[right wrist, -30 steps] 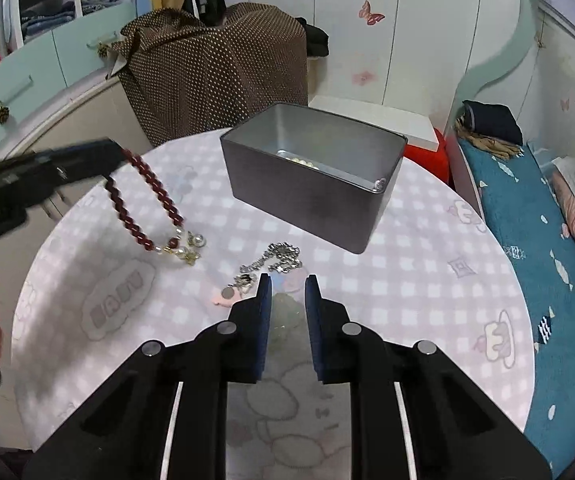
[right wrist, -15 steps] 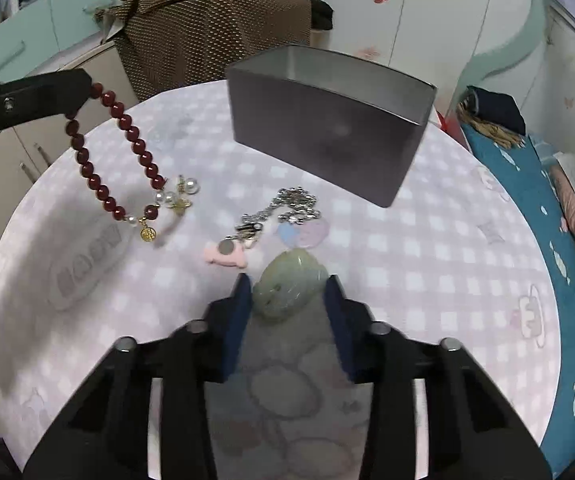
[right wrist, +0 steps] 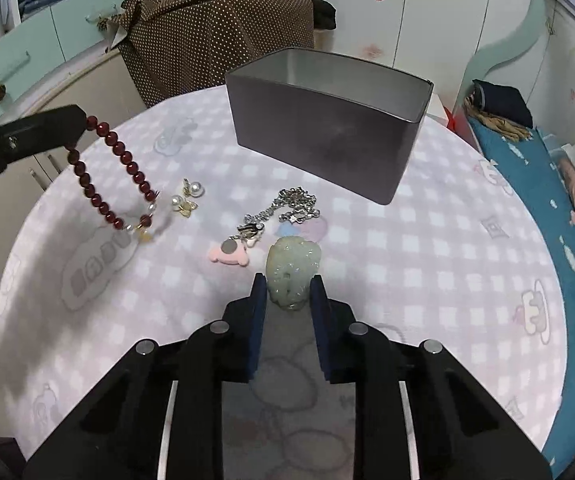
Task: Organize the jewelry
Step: 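Lift the red bracelet with the left tool while the right tool lifts the jade pendant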
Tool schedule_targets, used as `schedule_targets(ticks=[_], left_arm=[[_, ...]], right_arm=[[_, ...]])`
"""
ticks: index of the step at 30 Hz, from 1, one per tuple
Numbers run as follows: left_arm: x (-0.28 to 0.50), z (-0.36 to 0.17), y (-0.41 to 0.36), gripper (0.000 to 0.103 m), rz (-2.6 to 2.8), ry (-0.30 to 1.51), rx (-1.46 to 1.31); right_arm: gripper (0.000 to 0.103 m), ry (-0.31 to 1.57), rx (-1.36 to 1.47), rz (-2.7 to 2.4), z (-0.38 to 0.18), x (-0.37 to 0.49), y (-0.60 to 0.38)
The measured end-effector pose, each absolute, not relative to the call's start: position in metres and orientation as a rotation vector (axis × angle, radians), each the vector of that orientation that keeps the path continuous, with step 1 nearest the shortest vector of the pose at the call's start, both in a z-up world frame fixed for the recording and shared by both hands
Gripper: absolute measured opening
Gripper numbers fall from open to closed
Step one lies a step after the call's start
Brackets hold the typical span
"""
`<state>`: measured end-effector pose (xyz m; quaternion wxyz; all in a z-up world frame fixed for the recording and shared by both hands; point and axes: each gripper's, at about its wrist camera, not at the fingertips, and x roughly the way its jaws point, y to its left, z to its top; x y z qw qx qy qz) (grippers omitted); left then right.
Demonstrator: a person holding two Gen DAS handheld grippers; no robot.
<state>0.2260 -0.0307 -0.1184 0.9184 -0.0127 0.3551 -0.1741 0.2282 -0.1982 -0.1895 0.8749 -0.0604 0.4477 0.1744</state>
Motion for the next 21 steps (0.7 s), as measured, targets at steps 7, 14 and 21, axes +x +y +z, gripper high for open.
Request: schedule_targets(ticks=[7, 14, 21], left_arm=[[0.227, -0.112, -0.029, 0.008, -0.357, 0.713, -0.028], [0.228, -0.112, -0.030, 0.008, -0.361, 0.714, -0.025], [0.230, -0.115, -0.032, 0.008, -0.367, 0.722, -0.022]], right_arm=[[0.018, 0.918, -0.113, 0.381, -0.175, 0.224, -0.201], [0.019, 0.958, -0.124, 0.371, -0.184, 0.228, -0.201], [0.050, 0.950, -0.109, 0.311, -0.187, 0.236, -0.201]])
